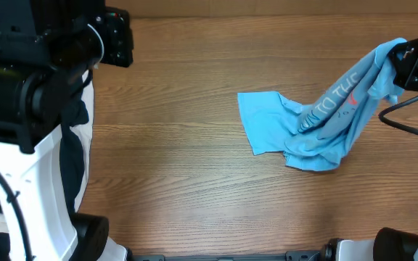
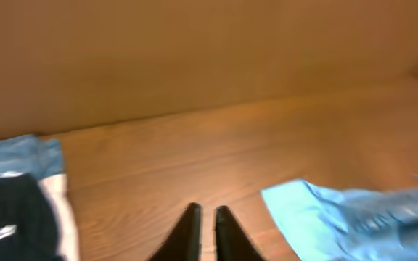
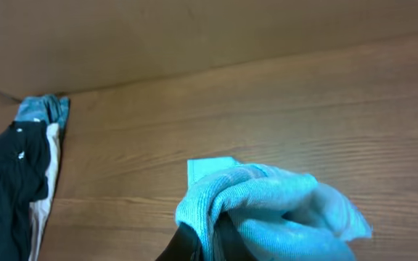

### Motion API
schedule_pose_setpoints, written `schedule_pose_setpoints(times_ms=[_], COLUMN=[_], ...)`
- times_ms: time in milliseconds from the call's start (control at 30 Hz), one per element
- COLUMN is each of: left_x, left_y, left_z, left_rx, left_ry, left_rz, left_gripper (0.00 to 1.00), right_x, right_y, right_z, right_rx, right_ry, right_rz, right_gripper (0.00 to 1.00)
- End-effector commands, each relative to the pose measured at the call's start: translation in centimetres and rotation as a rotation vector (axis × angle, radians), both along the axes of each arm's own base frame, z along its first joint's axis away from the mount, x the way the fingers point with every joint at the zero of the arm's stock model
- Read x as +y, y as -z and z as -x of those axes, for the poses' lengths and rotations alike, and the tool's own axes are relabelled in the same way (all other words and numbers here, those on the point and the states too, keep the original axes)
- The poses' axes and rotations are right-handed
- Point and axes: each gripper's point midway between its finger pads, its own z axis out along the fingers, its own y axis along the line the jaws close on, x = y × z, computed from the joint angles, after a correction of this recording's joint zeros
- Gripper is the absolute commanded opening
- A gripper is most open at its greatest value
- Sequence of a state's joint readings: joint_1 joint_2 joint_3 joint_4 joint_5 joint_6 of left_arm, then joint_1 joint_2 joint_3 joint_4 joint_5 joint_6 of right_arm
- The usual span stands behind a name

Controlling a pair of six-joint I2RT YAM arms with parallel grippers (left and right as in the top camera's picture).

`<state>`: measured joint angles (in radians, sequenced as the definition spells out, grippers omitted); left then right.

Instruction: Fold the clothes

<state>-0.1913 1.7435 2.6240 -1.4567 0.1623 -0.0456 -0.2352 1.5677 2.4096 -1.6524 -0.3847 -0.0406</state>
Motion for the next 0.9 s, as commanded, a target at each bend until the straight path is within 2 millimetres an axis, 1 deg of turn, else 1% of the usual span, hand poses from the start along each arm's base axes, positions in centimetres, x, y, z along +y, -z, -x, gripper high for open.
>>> schedule_pose_setpoints(times_ms=[0,33,100,200,233,367,467,533,700,867], left_x=[-4.8,-5.9,-8.1,-11.3,-12.6,-17.7,-20.8,-23.3,-27.3,-29.5], left_y=[4.1,5.0,7.7,12.6,14.5,21.4,25.5,28.3,33.4,36.8], left_z=[-1.9,-2.4,-3.6,-5.4,-6.0,-7.3,-8.2,-8.6,-8.8,-9.2], left_rx=[0.108,0.127,0.173,0.250,0.278,0.349,0.368,0.371,0.375,0.367], left_ry=[0.234,0.277,0.355,0.458,0.496,0.665,0.725,0.761,0.817,0.835], left_rz=[0.015,0.009,-0.019,-0.075,-0.095,-0.126,-0.140,-0.149,-0.161,-0.175], left_gripper=[0.22,0.26,0.31,0.39,0.43,0.58,0.64,0.66,0.69,0.75], right_x=[-0.1,-0.1,-0.1,-0.1,-0.1,-0.1,-0.1,-0.1,0.0,0.1], right_y=[-0.5,-0.5,-0.4,-0.4,-0.4,-0.4,-0.3,-0.2,0.2,0.4], right_z=[0.0,0.0,0.1,0.1,0.1,0.1,0.1,0.2,0.5,0.7], right_rx=[-0.024,-0.023,-0.020,-0.022,-0.022,-0.022,-0.018,-0.013,0.008,0.018], right_ry=[-0.007,-0.008,-0.009,-0.020,-0.020,-0.020,-0.020,-0.021,-0.023,-0.025], right_rz=[0.019,0.021,0.020,0.033,0.034,0.034,0.033,0.032,0.029,0.029], right_gripper=[0.04,0.04,0.04,0.04,0.04,0.04,0.04,0.04,0.04,0.04])
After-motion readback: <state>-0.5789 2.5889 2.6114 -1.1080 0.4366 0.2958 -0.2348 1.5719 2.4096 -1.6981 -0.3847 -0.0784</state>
